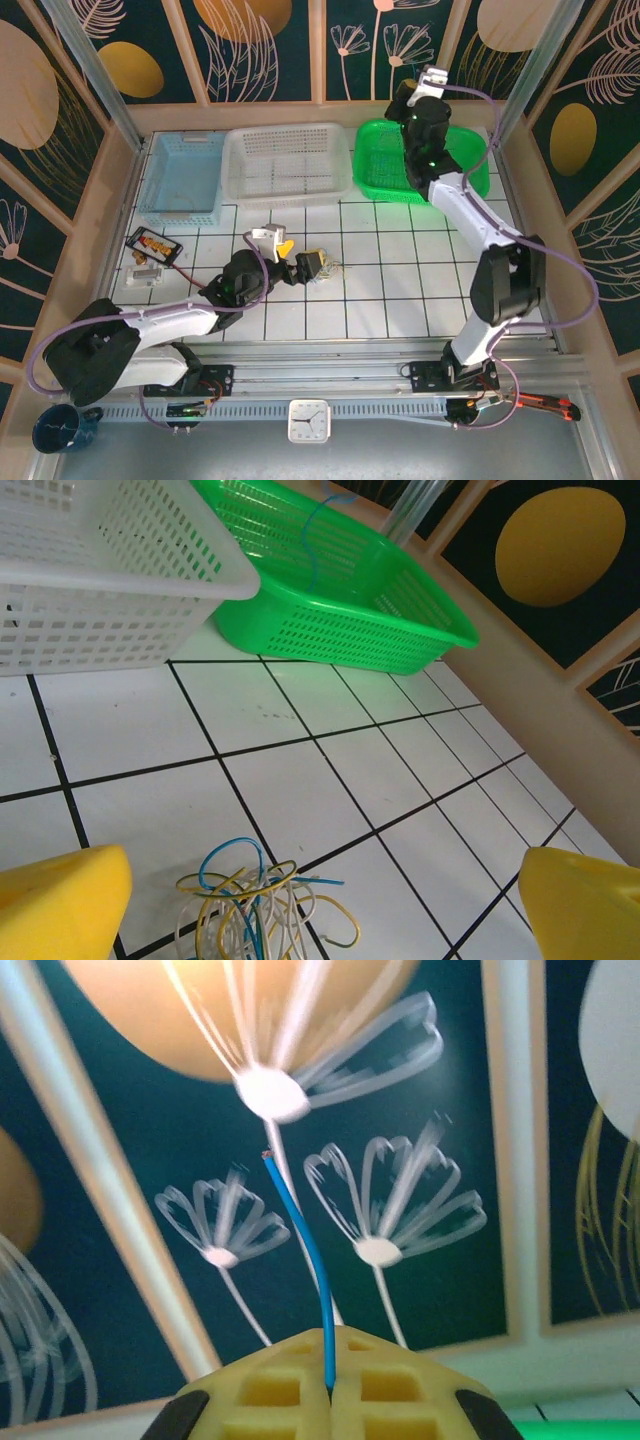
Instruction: Untangle the cables
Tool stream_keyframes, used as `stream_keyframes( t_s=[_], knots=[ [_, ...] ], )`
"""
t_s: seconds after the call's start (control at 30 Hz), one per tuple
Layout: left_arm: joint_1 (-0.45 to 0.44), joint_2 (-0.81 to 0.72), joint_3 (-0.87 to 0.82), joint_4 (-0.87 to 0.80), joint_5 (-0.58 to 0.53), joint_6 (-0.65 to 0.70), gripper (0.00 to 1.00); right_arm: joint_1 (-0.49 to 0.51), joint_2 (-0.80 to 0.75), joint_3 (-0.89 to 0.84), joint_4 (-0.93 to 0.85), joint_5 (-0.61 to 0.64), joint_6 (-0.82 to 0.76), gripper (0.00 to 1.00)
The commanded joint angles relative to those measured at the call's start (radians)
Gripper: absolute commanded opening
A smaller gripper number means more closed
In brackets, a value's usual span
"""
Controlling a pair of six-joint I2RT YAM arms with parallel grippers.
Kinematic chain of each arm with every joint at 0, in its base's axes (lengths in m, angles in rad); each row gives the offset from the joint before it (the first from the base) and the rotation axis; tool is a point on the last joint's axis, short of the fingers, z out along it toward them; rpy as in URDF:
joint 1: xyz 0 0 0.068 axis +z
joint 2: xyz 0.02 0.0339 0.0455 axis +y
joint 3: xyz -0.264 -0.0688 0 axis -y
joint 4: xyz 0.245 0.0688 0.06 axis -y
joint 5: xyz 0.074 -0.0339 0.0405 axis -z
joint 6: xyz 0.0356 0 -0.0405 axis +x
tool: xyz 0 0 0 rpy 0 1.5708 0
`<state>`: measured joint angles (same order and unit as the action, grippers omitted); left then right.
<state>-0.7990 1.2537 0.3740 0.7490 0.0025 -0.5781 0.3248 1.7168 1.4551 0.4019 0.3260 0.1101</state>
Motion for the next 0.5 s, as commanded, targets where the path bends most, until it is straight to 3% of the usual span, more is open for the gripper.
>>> stream_keyframes(
  t_s=[0.0, 0.2, 0.23, 0.33, 0.4, 0.47],
  knots=[
    [-0.006, -0.021, 0.026, -0.018, -0.014, -0.019, 0.99, -0.03, 0.074, -0.021, 0.028, 0.087, 0.016, 0.0],
    [-0.006, -0.022, 0.029, -0.019, -0.019, -0.018, 0.99, -0.112, 0.127, -0.015, -0.081, 0.037, 0.101, 0.0],
    [-0.006, -0.017, 0.032, -0.019, -0.017, -0.017, 0.99, -0.132, 0.137, 0.017, -0.144, 0.013, 0.114, 0.06],
    [-0.006, 0.0, 0.041, -0.013, -0.006, -0.018, 0.99, -0.168, 0.138, 0.071, -0.259, -0.079, 0.13, 0.59],
    [-0.006, 0.011, 0.045, -0.007, -0.003, -0.022, 0.99, -0.175, 0.105, 0.052, -0.26, -0.119, 0.132, 0.71],
    [-0.006, 0.019, 0.046, 0.001, -0.002, -0.026, 0.99, -0.178, 0.058, 0.008, -0.231, -0.176, 0.142, 0.75]
  ],
)
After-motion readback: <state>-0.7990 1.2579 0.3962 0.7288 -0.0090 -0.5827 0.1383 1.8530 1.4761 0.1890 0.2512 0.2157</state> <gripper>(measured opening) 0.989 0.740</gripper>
